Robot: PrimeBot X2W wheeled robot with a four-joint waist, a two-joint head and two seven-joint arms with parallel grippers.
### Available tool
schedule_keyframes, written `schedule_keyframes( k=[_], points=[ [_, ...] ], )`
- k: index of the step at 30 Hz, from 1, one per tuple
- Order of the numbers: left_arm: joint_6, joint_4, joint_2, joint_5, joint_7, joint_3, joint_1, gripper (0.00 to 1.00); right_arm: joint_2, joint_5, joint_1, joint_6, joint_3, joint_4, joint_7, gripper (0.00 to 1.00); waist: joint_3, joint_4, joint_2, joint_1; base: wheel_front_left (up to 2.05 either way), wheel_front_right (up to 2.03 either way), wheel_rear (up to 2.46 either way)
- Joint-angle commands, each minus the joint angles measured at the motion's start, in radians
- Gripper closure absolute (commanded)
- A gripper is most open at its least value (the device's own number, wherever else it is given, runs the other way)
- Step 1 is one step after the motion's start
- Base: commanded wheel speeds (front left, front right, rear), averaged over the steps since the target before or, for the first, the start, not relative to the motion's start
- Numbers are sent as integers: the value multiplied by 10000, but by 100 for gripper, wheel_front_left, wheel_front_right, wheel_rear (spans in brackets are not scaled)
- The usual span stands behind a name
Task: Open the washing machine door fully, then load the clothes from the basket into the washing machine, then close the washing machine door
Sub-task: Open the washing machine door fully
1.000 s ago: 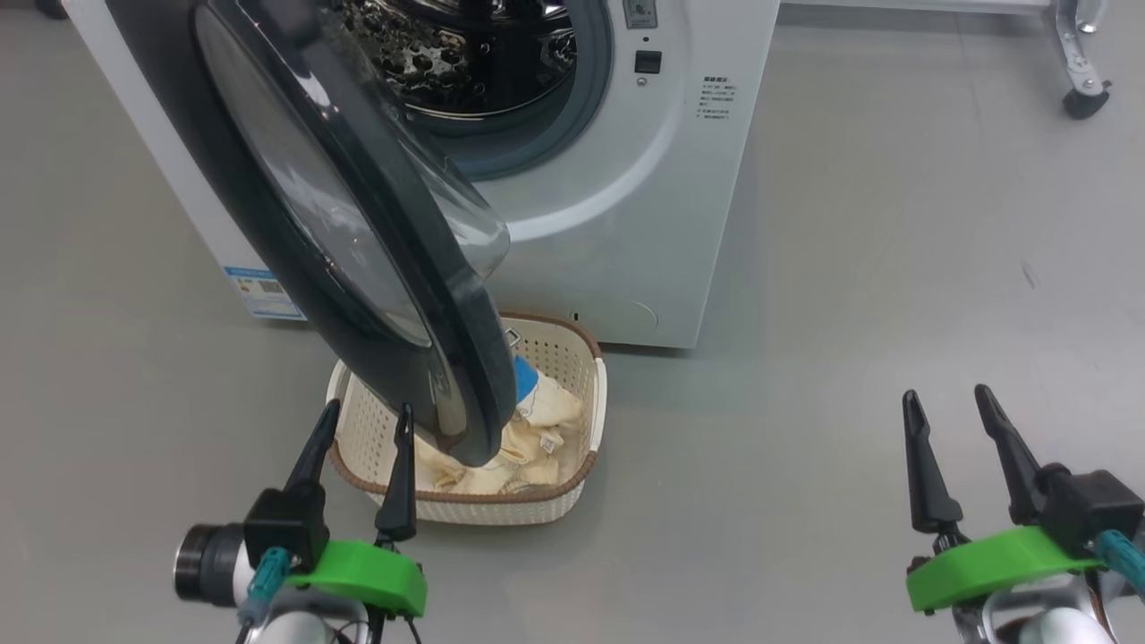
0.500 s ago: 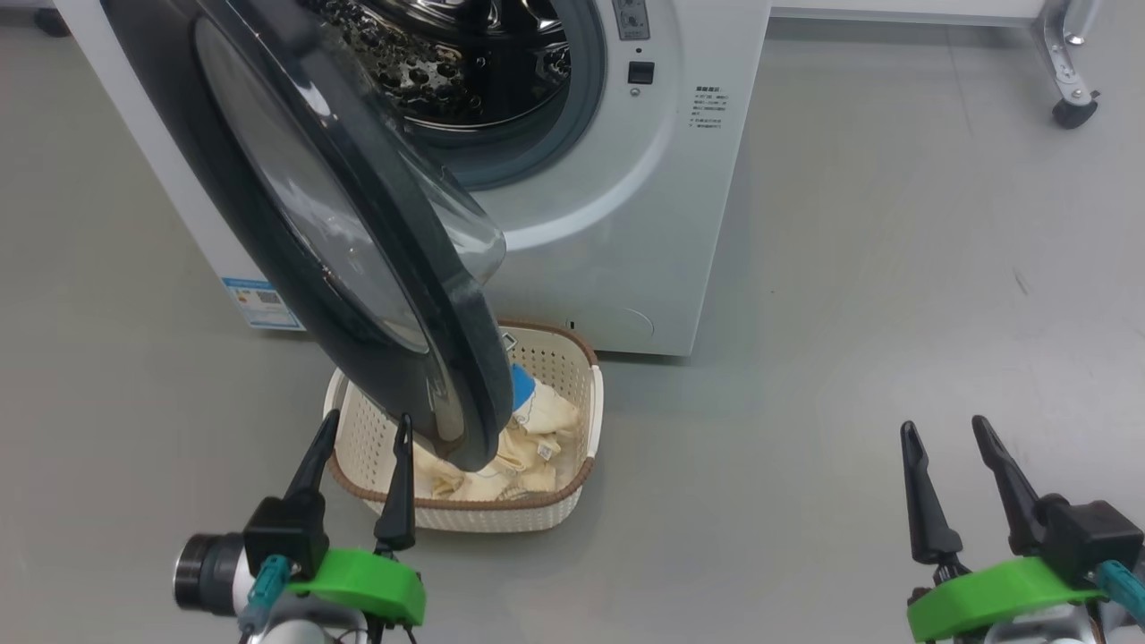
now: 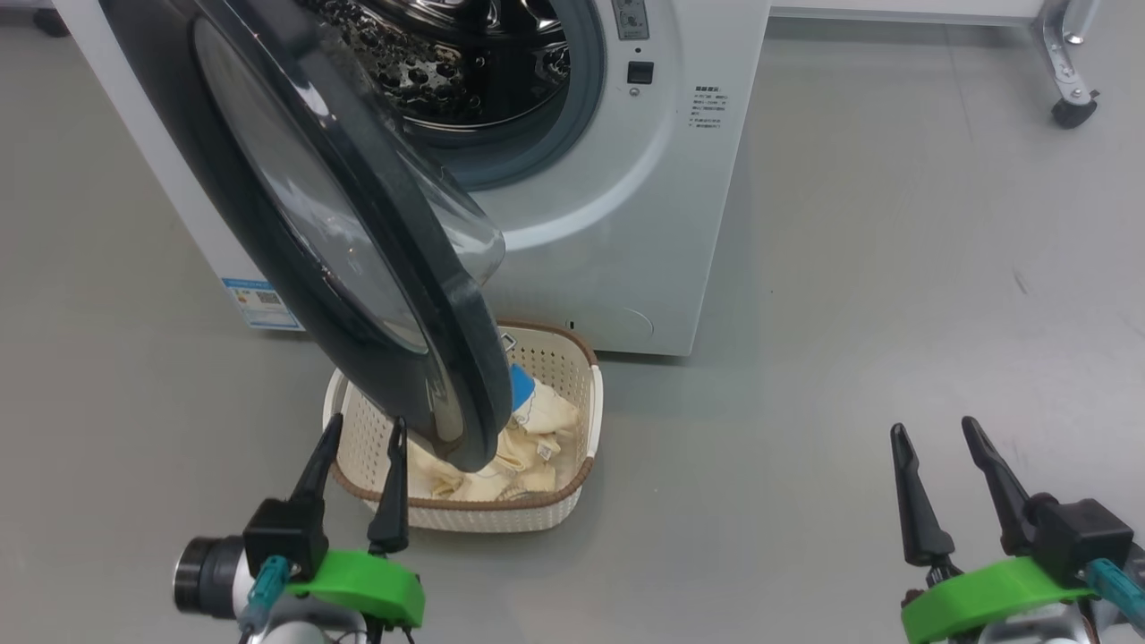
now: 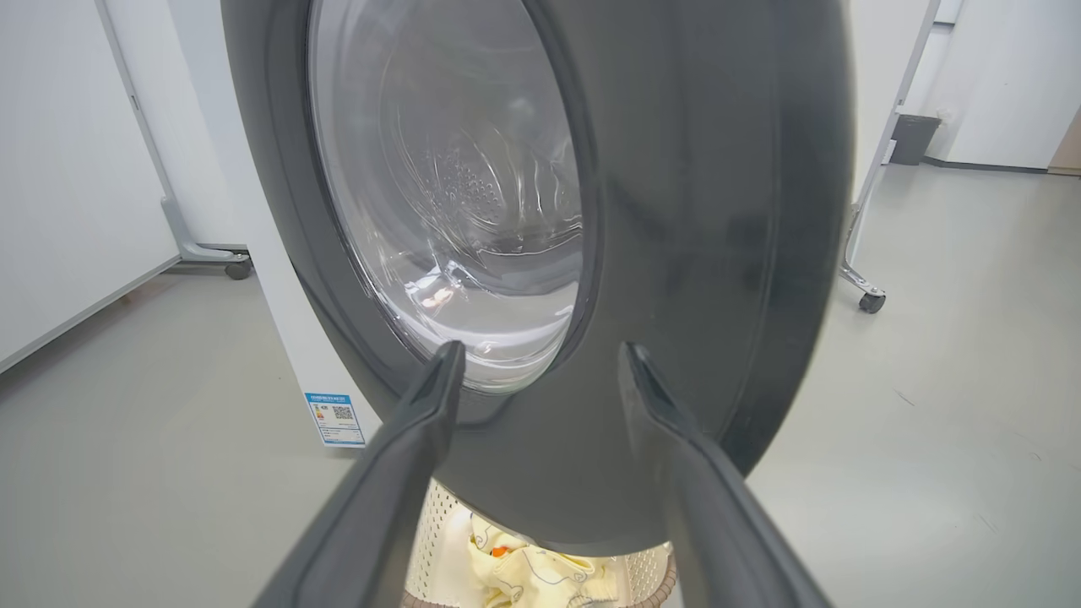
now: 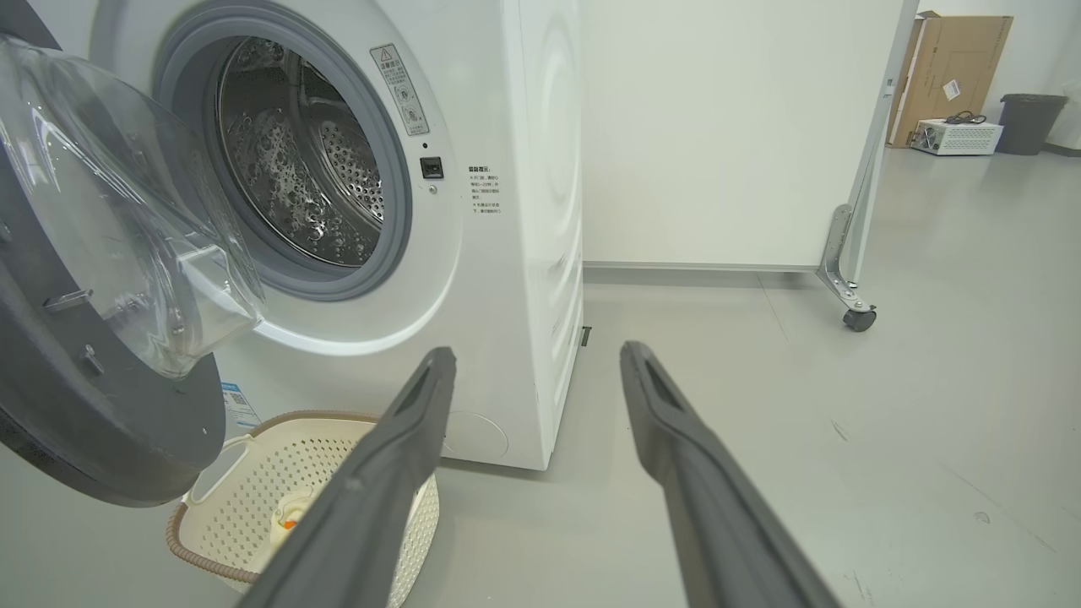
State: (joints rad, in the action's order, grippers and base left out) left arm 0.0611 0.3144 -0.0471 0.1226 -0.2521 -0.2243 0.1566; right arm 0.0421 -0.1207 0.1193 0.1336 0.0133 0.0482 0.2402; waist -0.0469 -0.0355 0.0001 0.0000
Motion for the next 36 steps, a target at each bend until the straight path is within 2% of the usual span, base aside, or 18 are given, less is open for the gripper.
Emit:
schedule_keyframes(
  k=[1,2,3,4,14,18,23,27,30,36],
  points=[
    [-7,-267,-146,44,-97,386,363,17,82,52,-175,-29,-230,-376,-4,0,1,3,-1,0,0,0,0],
    [-7,-252,-144,52,-97,387,374,59,82,48,-180,-29,-237,-383,-12,0,-3,7,-1,0,0,0,0],
    [-6,-227,-144,64,-97,392,387,96,82,13,-187,-29,-253,-388,-16,0,-3,9,-1,0,0,0,0],
    [-1,-201,-143,76,-97,393,401,100,82,-24,-191,-29,-266,-391,-26,0,-3,12,-1,0,0,0,0],
    [58,-87,-252,129,-97,476,761,100,82,-195,-238,-29,-380,-338,-84,0,-42,11,-1,0,0,0,0],
    [-198,-489,-399,-4,-97,699,1017,100,82,-210,-261,-29,-408,-304,-77,0,-47,5,-1,0,0,0,0],
    [-669,-1972,-832,-516,-97,976,1810,100,82,-178,-264,-29,-415,-282,-65,0,-55,-40,-1,0,0,0,0],
    [-834,-3360,-908,-742,-37,956,2446,100,82,-127,-293,-29,-382,-290,-61,0,-106,-49,-1,0,0,0,0],
    [-771,-4353,-755,-755,194,661,2888,100,82,-123,-328,-29,-394,-266,-53,0,-145,-24,-1,0,0,0,0],
    [-208,-5295,-262,-151,1000,-839,3279,100,82,-165,-379,-29,-495,-165,-28,0,-142,150,-1,0,0,0,0]
  ],
)
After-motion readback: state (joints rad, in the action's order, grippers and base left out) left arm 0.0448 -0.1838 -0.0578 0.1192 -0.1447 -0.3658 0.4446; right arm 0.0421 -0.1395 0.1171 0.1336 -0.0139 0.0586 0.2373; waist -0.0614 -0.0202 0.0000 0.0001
